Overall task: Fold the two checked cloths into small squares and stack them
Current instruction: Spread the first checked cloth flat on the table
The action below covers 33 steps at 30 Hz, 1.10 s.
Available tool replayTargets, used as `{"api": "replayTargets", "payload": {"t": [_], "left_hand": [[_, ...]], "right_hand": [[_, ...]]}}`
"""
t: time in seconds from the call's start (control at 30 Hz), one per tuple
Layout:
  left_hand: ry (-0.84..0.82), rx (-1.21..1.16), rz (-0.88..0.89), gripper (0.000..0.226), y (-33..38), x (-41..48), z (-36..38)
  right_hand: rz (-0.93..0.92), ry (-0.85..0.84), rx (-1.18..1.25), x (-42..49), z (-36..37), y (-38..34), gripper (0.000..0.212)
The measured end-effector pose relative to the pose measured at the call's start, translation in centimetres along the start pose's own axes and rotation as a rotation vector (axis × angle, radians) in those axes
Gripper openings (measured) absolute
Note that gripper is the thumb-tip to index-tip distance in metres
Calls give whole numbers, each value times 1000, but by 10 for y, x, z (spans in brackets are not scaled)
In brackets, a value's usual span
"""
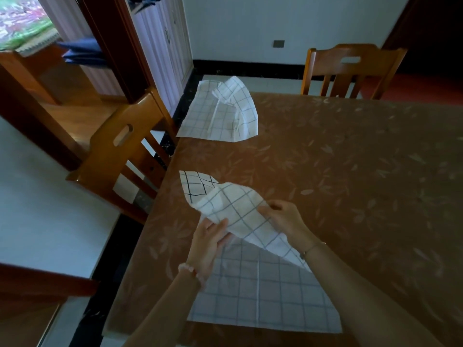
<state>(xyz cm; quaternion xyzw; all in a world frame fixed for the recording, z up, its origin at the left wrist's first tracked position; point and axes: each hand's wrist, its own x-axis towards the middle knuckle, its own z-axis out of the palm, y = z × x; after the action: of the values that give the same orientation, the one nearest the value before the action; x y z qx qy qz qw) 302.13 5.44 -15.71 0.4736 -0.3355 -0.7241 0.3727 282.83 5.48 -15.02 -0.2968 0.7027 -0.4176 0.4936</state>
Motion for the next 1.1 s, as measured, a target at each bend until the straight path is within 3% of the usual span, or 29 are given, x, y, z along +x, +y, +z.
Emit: {"api": "replayTargets", "payload": {"t": [0.1,0.3,0.37,0.43,0.5,0.57,0.63,0.7,1.1], "left_hand": [[-49,571,46,55,-10,9,-9],[-283,1523,152,98,-38,22,-37],[-298,1655,184,115,-42,27,-42],[-308,1695,193,114,-44,29,-45],[-320,1734,198,114,-44,30,-45],[-315,1754,196,114,-46,33,-45],[-307,1780,198,112,-49,34,-45],[-307,1810,197,110,-51,36,-46],[-354,1868,203,113,-41,54,-45]], "right_hand": [[-51,150,-63,18,-21,-4,6],[-101,655,-284,50,-77,-7,27],[-146,839,-398,48,-81,-2,37],[-330,920,-556,42,-79,11,43],[-544,784,-728,34,-72,29,44],[-619,485,-887,29,-63,49,47],[-543,192,-1058,27,-52,71,52],[-428,47,-1142,30,-46,93,64],[-330,15,-1225,41,-55,94,80]]}}
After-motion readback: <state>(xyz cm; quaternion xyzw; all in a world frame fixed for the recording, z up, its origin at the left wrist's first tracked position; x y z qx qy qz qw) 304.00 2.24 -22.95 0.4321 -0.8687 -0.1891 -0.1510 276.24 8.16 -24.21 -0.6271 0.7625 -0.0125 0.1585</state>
